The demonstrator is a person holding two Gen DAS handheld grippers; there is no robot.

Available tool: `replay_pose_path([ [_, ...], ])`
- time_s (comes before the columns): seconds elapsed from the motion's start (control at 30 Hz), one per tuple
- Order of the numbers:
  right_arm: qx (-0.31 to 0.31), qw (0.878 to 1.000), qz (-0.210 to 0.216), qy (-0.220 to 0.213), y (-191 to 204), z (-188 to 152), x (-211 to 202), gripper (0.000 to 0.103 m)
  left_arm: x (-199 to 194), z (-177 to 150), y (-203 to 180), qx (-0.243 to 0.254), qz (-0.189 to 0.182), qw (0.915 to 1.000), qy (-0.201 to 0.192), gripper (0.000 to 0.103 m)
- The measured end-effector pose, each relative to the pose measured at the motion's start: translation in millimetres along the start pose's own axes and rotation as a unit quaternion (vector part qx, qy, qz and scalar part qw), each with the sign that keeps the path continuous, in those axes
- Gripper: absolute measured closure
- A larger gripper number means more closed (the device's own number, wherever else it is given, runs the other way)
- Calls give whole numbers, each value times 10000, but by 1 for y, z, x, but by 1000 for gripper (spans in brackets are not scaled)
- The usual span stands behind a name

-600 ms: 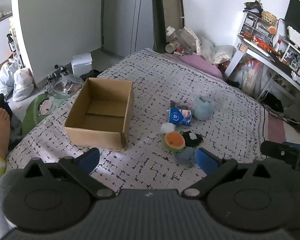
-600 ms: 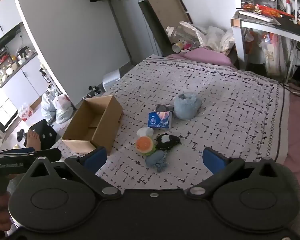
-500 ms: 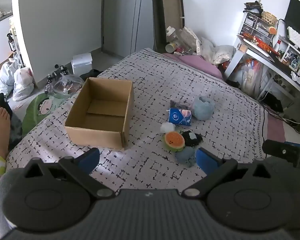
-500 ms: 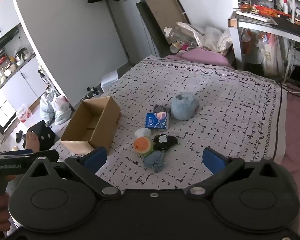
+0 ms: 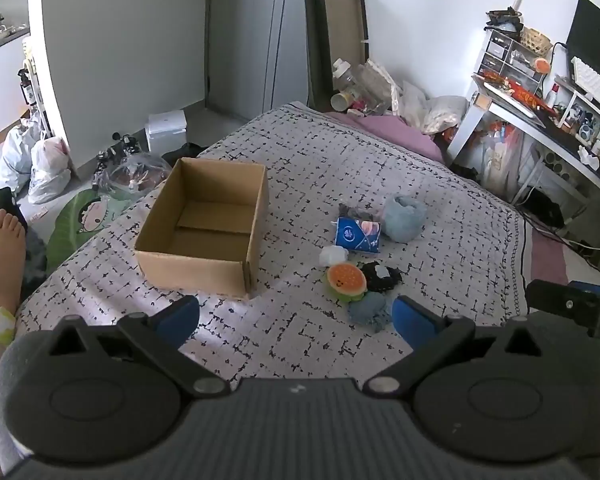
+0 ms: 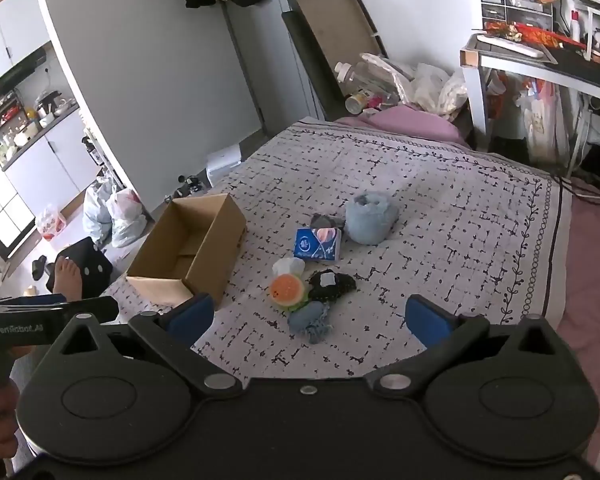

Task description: Organize soft objects

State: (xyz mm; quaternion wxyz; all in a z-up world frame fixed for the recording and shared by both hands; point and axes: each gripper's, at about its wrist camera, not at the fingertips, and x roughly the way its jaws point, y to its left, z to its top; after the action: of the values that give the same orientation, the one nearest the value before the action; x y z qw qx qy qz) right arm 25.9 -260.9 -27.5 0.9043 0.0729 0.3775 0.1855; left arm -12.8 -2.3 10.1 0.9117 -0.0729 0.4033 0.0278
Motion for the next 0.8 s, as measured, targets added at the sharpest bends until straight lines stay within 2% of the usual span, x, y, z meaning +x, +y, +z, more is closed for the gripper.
replay_pose_path([
  [0.8, -202, 9997, -151, 5, 17, -6, -4, 0, -12, -6, 2, -43, -45, 10000, -57, 1],
])
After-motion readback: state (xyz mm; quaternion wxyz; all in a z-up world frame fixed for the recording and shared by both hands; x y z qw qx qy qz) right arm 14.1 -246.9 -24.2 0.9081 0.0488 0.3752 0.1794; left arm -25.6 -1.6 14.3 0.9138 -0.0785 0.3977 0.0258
